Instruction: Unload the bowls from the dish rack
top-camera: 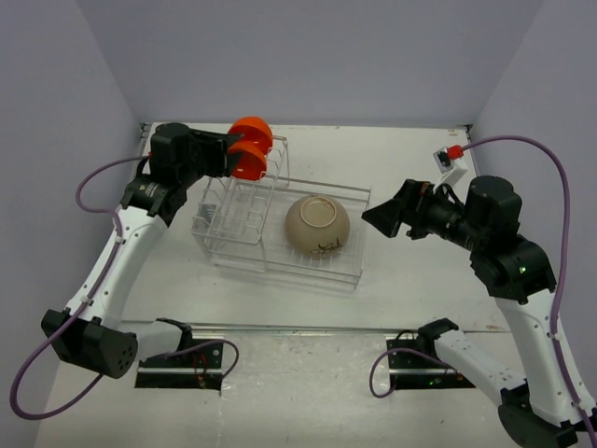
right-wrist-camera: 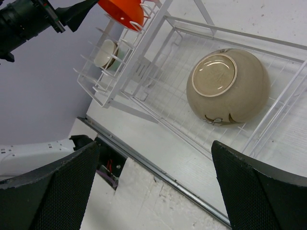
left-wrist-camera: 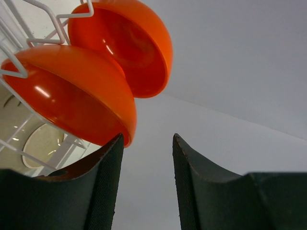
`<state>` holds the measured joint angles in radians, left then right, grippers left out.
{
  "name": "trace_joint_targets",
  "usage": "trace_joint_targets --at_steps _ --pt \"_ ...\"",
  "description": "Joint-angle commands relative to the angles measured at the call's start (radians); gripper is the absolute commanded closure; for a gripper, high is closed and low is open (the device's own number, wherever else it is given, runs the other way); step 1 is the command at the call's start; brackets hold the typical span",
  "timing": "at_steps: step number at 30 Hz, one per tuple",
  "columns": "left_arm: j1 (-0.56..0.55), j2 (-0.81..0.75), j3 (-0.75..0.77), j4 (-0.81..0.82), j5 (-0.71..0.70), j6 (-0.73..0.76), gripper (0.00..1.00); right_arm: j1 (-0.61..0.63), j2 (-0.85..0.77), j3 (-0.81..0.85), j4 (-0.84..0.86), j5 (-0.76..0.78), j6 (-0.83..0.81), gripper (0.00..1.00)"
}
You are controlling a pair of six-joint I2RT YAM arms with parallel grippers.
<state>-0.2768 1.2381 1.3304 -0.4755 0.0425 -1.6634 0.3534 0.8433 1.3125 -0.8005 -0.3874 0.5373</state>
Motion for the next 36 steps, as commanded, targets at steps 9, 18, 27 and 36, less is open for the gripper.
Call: trace_joint_targets --at_steps 9,18,27,36 --pt "-0.005 0.063 0.029 0.026 -0.032 0.063 0.54 0.002 0.008 0.039 0.007 0.008 -0.026 0.01" --pt "-0.005 0.078 0.016 0.086 -0.053 0.076 0.79 0.002 0.008 0.031 0.007 0.018 -0.031 0.01" --pt "-0.007 0.035 -0.043 0.123 -0.087 0.077 1.00 0.002 0.019 0.028 0.012 0.004 -0.036 0.01" --pt "-0.021 -0.048 -0.216 0.329 -0.081 0.056 1.00 0.002 0.020 0.016 0.012 -0.013 -0.039 0.01"
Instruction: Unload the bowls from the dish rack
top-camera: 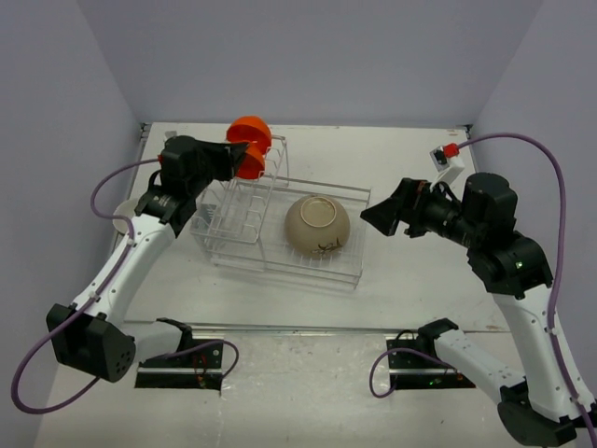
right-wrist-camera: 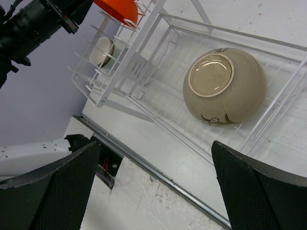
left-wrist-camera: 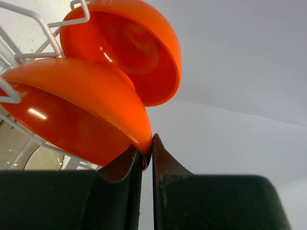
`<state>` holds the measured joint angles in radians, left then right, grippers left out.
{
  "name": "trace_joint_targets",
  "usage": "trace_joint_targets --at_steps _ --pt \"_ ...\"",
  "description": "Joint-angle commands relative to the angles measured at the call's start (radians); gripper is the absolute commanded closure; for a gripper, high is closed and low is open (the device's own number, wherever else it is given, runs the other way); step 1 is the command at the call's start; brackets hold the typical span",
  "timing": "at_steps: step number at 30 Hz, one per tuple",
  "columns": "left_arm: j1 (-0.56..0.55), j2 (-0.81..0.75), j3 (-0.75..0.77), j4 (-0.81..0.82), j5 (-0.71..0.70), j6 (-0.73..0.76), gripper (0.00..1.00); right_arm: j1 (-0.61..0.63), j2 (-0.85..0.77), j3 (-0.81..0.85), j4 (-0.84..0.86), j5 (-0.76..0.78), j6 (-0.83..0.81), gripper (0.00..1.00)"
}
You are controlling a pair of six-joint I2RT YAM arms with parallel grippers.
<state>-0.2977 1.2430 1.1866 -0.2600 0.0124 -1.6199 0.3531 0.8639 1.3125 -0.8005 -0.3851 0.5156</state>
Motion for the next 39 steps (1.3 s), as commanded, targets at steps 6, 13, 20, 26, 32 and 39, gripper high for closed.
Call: trace_joint_targets --at_steps 6,13,20,26,32,39 --pt "-0.018 -0.129 -0.231 0.358 -0.071 0.005 1.00 0.003 0.001 0.011 0.003 -0.017 -0.025 0.01" --pt "-0.026 -0.143 -0.303 0.588 -0.071 0.002 1.00 0.003 0.000 0.004 -0.002 -0.018 -0.029 0.01" --pt "-0.052 -0.137 -0.252 0.622 -0.077 0.005 1.00 0.003 0.004 0.007 0.000 -0.021 -0.031 0.01" --pt "-0.064 -0.160 -0.142 0.530 -0.091 0.028 1.00 0.003 0.003 0.007 0.003 -0.021 -0.032 0.01" --pt "-0.061 -0.195 0.063 0.180 -0.127 0.176 1.00 0.003 0.000 0.001 0.007 -0.024 -0.032 0.01" --pt "-0.035 -0.010 0.552 -0.546 -0.371 0.492 1.00 0.003 -0.005 0.004 0.004 -0.023 -0.034 0.01"
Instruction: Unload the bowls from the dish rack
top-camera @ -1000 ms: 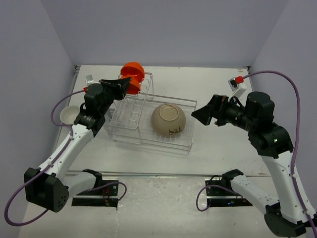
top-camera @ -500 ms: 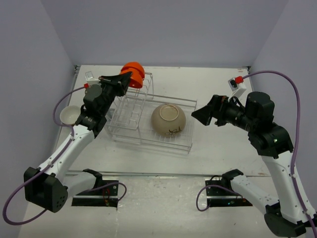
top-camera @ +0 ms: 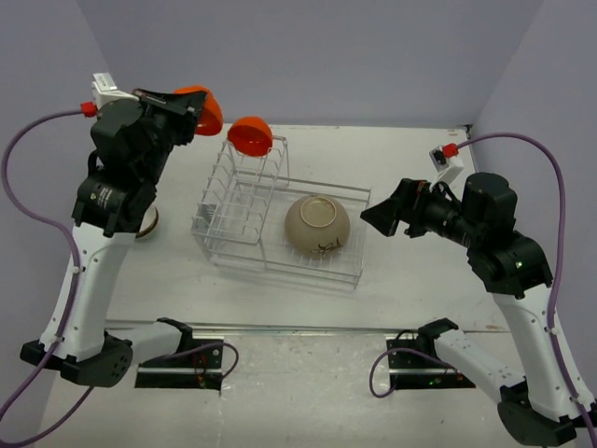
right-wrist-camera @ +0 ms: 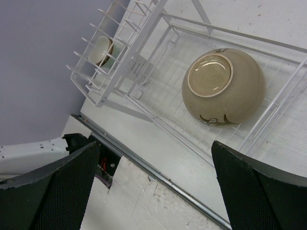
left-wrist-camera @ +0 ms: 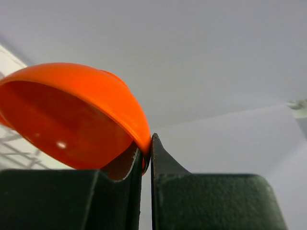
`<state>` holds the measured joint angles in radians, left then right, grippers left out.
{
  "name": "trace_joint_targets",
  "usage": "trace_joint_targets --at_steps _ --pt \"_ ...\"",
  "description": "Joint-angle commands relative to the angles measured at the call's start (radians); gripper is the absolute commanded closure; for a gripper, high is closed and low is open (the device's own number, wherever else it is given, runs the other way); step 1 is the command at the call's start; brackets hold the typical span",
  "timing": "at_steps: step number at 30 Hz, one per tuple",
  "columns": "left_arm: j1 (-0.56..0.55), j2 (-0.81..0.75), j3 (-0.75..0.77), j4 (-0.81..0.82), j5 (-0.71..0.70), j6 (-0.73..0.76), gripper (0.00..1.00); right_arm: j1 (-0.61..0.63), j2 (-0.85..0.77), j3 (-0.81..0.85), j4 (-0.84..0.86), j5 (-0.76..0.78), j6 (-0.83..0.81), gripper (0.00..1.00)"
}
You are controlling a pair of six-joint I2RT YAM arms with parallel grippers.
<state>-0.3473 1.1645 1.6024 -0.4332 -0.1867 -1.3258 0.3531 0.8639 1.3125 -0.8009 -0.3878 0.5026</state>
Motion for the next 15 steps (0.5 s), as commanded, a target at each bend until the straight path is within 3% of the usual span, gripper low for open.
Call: trace_joint_targets --at_steps 1,3,7,9,15 --pt "0.034 0.095 0.222 -0.495 -0.234 0.215 1.00 0.003 0.000 0.005 0.003 -0.020 -0.025 0.01" --pt "0.071 0.148 0.276 -0.558 -0.292 0.308 1.00 0.003 0.001 0.004 0.002 -0.022 -0.024 0.01" --pt "0.252 0.266 0.372 -0.717 -0.368 0.434 1.00 0.003 0.006 -0.001 0.002 -0.029 -0.024 0.01" --pt "0.310 0.320 0.367 -0.737 -0.428 0.497 1.00 0.003 0.009 -0.001 0.002 -0.029 -0.024 0.01" --pt "0.419 0.520 0.396 -0.763 -0.427 0.582 1.00 0.003 0.040 0.024 -0.012 -0.023 -0.026 0.01"
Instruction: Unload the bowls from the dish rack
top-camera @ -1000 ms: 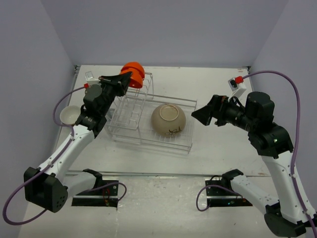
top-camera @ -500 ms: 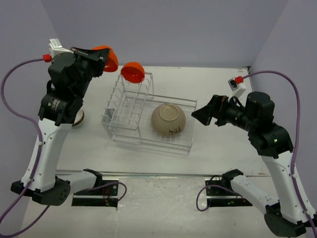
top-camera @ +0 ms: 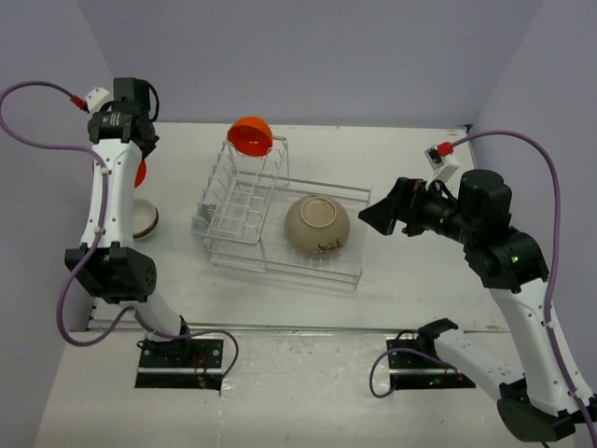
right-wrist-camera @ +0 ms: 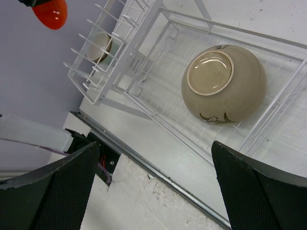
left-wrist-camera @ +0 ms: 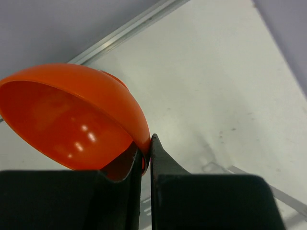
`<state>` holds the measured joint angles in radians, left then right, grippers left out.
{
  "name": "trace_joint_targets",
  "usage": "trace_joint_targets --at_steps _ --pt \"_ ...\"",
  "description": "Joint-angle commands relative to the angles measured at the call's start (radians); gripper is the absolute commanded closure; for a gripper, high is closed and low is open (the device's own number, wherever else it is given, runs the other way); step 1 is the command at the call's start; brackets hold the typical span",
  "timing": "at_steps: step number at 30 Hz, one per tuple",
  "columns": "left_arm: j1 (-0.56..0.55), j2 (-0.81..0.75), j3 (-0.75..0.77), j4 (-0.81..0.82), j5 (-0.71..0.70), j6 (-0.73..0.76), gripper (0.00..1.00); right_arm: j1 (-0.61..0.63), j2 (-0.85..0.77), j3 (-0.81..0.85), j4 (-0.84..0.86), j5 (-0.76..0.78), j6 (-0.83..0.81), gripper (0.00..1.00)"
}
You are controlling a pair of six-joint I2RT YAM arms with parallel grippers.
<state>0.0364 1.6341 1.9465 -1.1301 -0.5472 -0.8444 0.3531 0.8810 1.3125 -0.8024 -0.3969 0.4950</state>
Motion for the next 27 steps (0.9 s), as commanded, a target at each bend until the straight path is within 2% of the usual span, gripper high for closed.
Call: trace_joint_targets --at_steps 1,10,14,18,22,27 --pt "0.043 0.105 0.063 -0.080 -0.068 0.103 1.00 0.003 0.027 0.030 -0.017 -0.013 -0.022 0.01" --pt "0.108 0.280 0.052 -0.085 -0.080 0.114 1.00 0.003 0.068 0.082 -0.043 0.020 -0.035 0.01" --pt "0.111 0.234 -0.105 0.018 -0.069 0.123 1.00 0.003 0.076 0.090 -0.043 0.030 -0.035 0.01" --pt "0.114 0.292 -0.110 -0.011 -0.088 0.137 1.00 0.003 0.078 0.085 -0.034 0.030 -0.035 0.01" --pt "0.120 0.299 -0.172 0.041 -0.066 0.146 1.00 0.003 0.078 0.080 -0.026 0.032 -0.030 0.01" --pt "0.138 0.355 -0.176 0.053 -0.025 0.168 1.00 0.001 0.070 0.082 -0.027 0.039 -0.033 0.01"
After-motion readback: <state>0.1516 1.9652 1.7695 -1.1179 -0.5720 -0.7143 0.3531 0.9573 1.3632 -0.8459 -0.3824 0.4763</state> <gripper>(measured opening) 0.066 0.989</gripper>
